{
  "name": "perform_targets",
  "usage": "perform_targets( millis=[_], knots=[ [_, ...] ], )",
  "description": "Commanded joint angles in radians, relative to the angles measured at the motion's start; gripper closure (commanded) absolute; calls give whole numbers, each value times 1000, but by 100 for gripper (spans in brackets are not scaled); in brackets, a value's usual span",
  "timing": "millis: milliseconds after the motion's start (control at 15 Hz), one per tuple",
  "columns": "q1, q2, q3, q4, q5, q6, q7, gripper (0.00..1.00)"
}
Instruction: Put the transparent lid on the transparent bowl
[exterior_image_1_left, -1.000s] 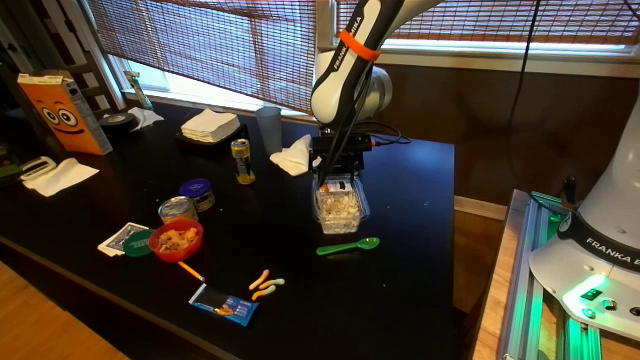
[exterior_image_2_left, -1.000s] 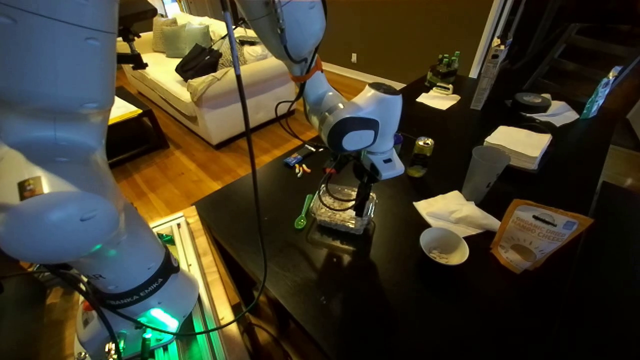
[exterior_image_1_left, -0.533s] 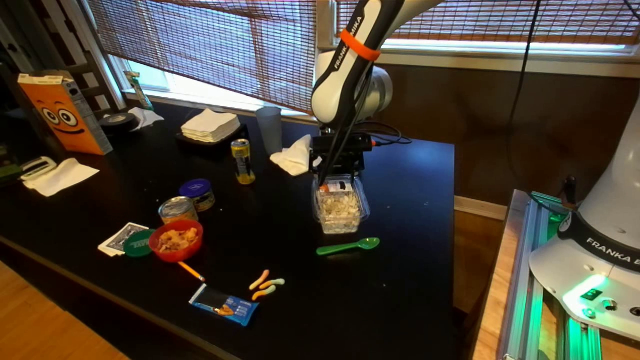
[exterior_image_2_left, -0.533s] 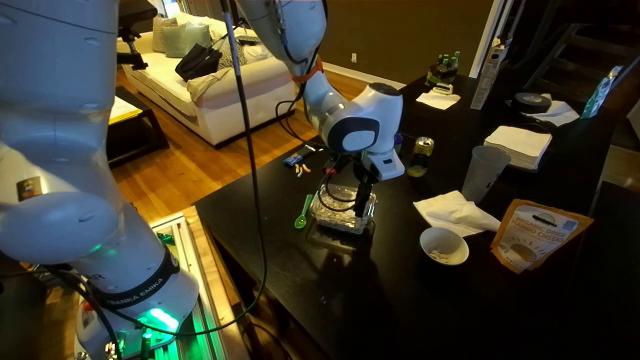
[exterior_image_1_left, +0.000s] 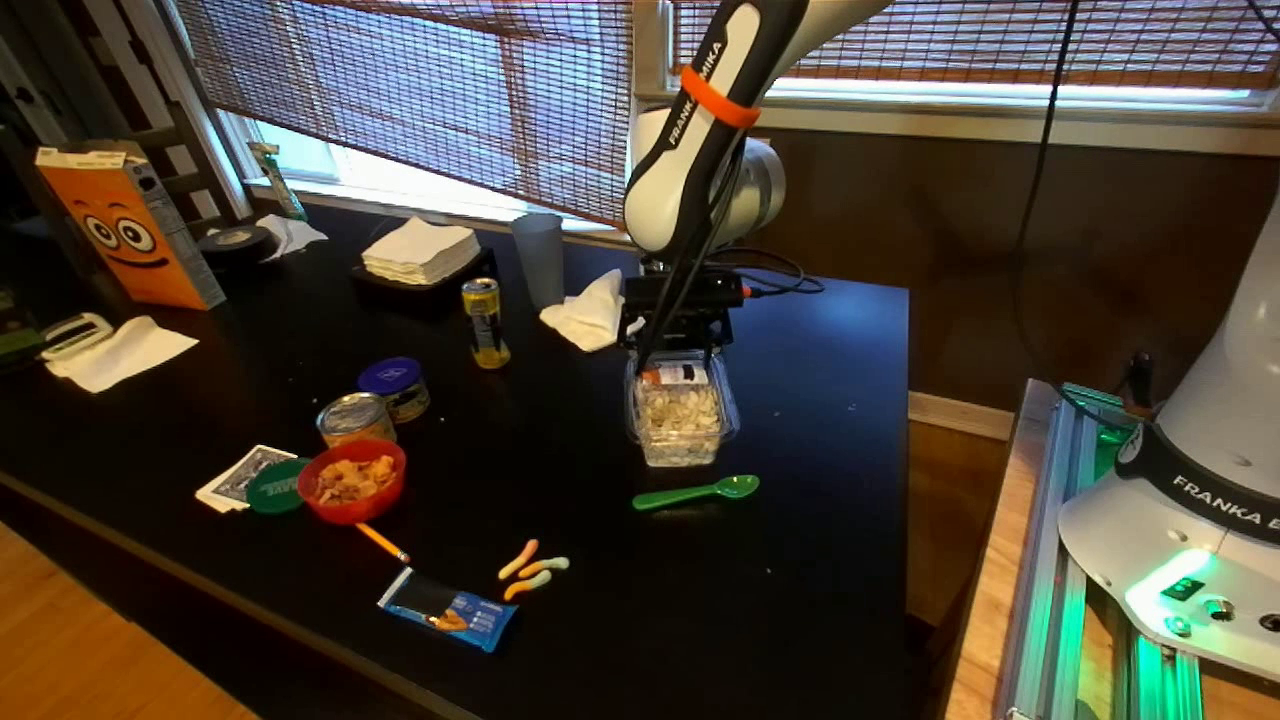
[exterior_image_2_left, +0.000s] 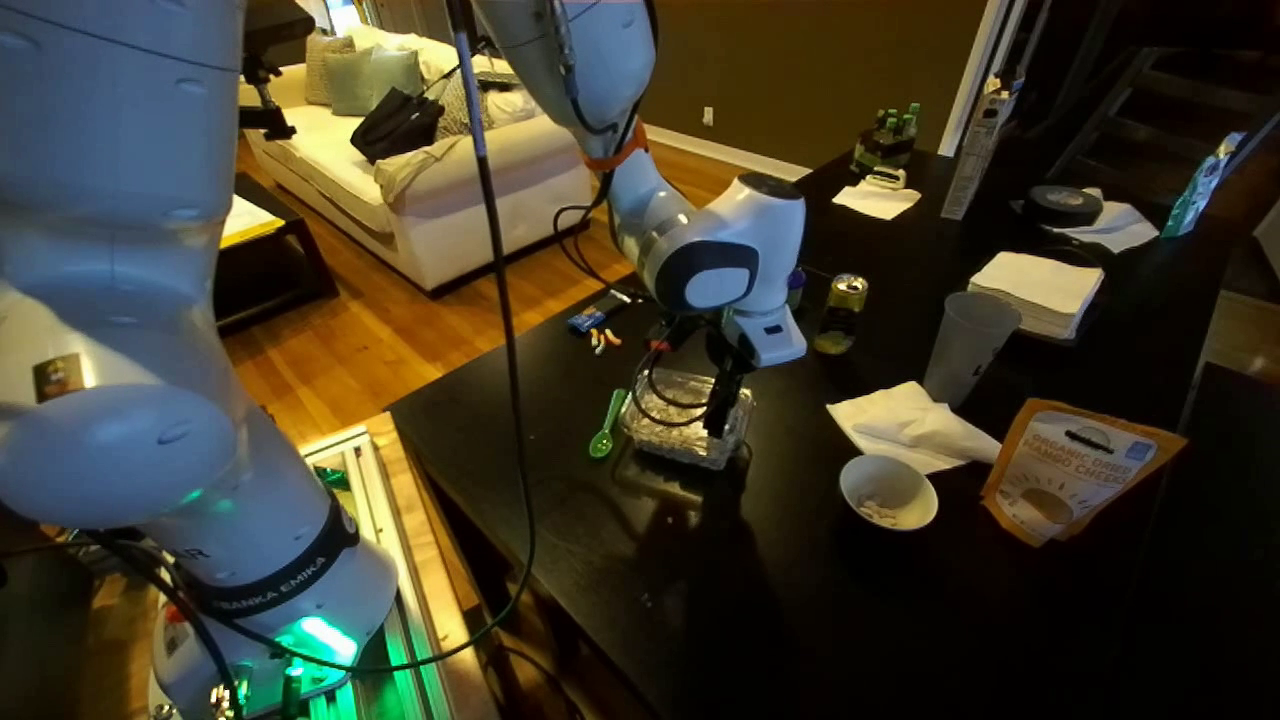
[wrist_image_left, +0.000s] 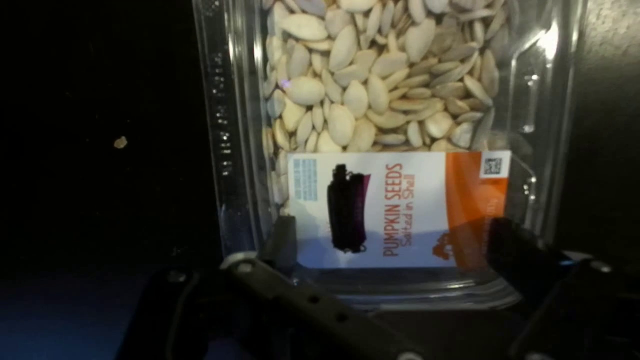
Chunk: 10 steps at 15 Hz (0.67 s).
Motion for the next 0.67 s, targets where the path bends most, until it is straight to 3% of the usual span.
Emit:
perform_targets(
  millis=[0,600],
  knots=[
    [-17,71,11,35,-10,5,17,0],
    [-13,104,12,62,-14,0,7,0]
  ],
)
